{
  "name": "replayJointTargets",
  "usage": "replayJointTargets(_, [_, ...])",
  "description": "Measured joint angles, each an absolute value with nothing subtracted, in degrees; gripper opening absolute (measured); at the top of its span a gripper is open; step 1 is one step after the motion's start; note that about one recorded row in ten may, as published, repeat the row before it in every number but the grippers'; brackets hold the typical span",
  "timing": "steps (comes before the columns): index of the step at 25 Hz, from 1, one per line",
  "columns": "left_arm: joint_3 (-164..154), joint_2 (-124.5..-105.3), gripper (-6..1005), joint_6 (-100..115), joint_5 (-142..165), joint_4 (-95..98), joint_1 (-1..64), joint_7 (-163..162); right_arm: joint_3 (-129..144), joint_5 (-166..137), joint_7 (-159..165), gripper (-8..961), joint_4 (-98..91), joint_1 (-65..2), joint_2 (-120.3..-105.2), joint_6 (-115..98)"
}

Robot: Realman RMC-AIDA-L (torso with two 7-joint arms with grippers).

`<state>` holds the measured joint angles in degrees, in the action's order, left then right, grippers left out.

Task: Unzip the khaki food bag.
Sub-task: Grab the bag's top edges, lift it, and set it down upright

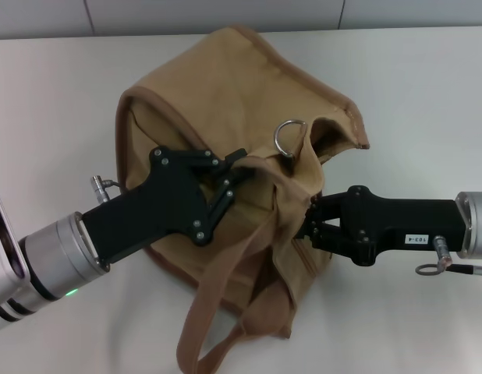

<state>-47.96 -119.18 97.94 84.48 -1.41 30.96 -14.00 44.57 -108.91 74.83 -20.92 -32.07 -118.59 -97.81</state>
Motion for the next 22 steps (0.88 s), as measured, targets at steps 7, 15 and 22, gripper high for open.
replayJointTargets(7, [-48.01, -119.18, 71, 98.04, 84.52, -1.41, 30.85, -13.98, 44.55, -108.83, 74.85, 155, -20.92, -31.88, -118.71, -97.65])
replayJointTargets(15, [-47.88, -119.18, 73, 98.09, 84.55, -1.41, 30.64, -13.97, 44.33, -108.80, 74.43, 14, -20.94, -31.64, -118.71, -97.50])
replayJointTargets(22, [-47.53, -119.18, 76, 98.80, 84.37, -1.41, 30.26, -14.26, 44.20, -108.79, 74.28, 13, -21.19, -31.01, -118.62, -95.31])
